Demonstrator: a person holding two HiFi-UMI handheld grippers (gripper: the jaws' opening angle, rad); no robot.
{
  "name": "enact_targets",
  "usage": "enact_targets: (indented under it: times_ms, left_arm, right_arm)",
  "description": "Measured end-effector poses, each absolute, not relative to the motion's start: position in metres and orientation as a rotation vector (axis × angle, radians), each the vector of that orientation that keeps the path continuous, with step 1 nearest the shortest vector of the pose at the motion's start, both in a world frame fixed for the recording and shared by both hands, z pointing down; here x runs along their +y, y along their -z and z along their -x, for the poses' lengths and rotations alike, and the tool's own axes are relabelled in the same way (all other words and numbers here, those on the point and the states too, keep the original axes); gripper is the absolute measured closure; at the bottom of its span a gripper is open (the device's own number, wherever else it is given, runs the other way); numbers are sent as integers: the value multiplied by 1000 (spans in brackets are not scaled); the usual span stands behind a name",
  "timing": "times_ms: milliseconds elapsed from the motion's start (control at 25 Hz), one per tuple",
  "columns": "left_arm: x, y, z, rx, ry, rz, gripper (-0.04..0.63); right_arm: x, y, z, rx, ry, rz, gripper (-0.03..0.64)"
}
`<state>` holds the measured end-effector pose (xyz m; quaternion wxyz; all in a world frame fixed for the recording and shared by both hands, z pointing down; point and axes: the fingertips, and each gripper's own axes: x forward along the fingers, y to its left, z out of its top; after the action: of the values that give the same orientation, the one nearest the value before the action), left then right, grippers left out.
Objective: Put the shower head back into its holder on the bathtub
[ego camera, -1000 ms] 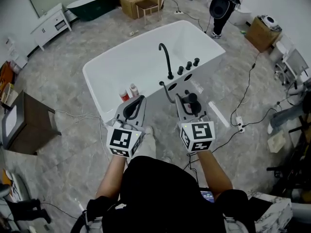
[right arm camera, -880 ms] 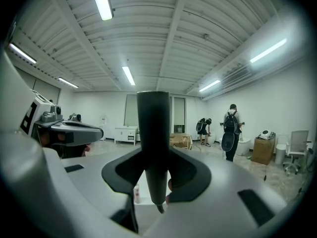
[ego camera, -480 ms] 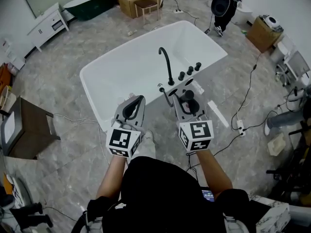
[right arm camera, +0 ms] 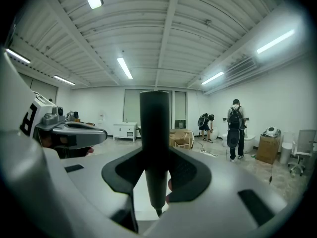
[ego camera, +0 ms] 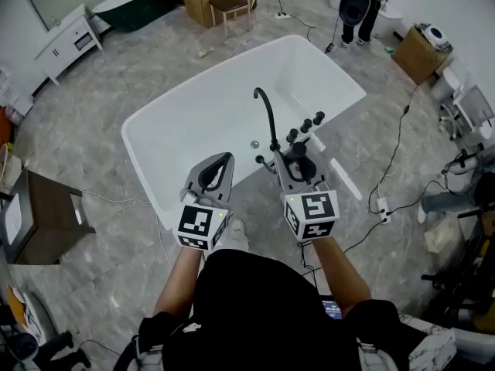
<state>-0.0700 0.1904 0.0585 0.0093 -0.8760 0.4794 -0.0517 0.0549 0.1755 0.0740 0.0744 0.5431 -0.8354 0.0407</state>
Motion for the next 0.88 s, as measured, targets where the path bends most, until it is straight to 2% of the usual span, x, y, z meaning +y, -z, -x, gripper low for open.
enact_targets:
  times_ms: [520,880]
  left_arm:
    - [60,-93,106,1425,223,2883,583]
    - [26,-126,104,1383,276,2987,583]
  right_arm:
    - [57,-106,-16,-2389,-232,-1673,479]
    - [25,-143,-15,-2314,-308,-1688,479]
